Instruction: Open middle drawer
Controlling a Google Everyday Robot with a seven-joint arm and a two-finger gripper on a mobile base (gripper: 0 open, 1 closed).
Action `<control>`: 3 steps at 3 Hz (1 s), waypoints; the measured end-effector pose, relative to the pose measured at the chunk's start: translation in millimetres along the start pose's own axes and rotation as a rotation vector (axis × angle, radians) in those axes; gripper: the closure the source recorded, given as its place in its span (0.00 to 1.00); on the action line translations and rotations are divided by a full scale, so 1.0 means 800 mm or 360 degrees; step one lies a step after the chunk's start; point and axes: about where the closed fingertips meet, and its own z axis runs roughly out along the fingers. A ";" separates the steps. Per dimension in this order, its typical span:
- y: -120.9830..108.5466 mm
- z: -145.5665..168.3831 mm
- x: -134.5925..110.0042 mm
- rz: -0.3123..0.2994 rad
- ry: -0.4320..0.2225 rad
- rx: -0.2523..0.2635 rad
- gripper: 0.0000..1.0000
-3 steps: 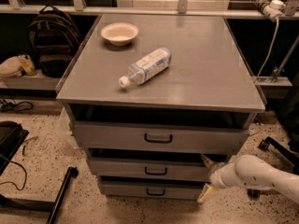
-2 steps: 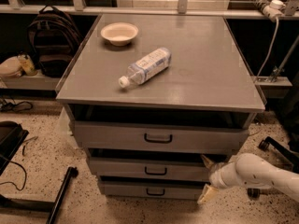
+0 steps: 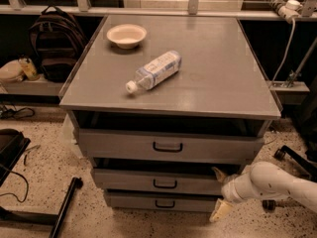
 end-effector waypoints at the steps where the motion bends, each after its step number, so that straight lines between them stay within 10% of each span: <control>1: 0.000 -0.002 -0.001 0.0000 0.0000 -0.0001 0.00; 3: 0.060 -0.036 -0.002 0.0083 0.0044 -0.0208 0.00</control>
Offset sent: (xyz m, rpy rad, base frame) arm -0.0584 -0.0083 0.0247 -0.0133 0.1484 0.0309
